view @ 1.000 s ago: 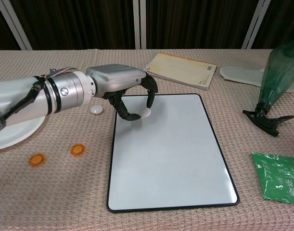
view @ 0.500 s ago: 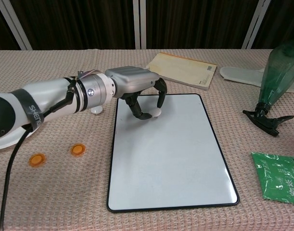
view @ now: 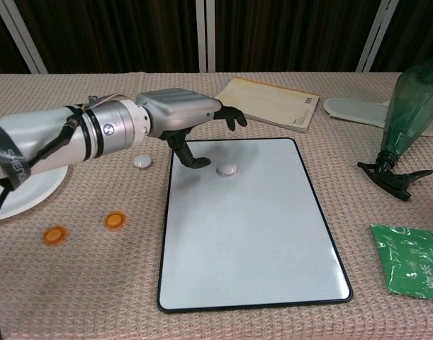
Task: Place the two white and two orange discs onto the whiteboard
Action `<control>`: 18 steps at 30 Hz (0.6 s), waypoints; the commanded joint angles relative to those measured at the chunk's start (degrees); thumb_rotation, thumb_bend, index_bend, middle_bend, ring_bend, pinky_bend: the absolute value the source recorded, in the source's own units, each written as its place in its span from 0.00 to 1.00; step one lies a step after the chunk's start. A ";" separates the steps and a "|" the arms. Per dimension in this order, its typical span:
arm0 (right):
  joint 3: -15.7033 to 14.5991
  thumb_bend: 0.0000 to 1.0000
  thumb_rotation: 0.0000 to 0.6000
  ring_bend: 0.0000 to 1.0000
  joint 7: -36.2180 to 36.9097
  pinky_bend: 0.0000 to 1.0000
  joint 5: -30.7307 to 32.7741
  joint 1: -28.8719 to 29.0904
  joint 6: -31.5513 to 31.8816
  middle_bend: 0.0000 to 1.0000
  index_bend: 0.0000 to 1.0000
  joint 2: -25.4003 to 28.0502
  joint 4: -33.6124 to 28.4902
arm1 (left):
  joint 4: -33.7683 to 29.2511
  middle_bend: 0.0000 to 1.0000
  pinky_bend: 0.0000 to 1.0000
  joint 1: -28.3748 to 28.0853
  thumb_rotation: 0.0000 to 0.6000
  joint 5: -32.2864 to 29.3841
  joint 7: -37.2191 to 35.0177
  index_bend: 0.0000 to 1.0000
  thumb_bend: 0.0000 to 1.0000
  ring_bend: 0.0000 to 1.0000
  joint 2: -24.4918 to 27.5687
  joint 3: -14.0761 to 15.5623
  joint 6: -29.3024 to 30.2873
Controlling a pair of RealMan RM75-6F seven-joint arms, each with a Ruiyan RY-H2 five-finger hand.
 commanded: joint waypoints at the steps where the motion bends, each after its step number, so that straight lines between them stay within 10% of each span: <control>1: -0.05 0.61 1.00 0.00 0.00 0.00 -0.03 0.06 -0.15 0.01 0.04 -0.05 0.02 | -4.70 0.17 0.16 3.19 1.00 -0.67 2.75 0.23 0.32 0.07 4.92 2.07 3.38; 18: -0.82 0.61 1.00 0.00 -0.72 0.00 -1.05 0.40 -0.25 0.01 0.04 -0.39 -0.19 | -5.54 0.17 0.16 9.33 1.00 -1.82 1.51 0.31 0.31 0.07 9.13 5.93 6.31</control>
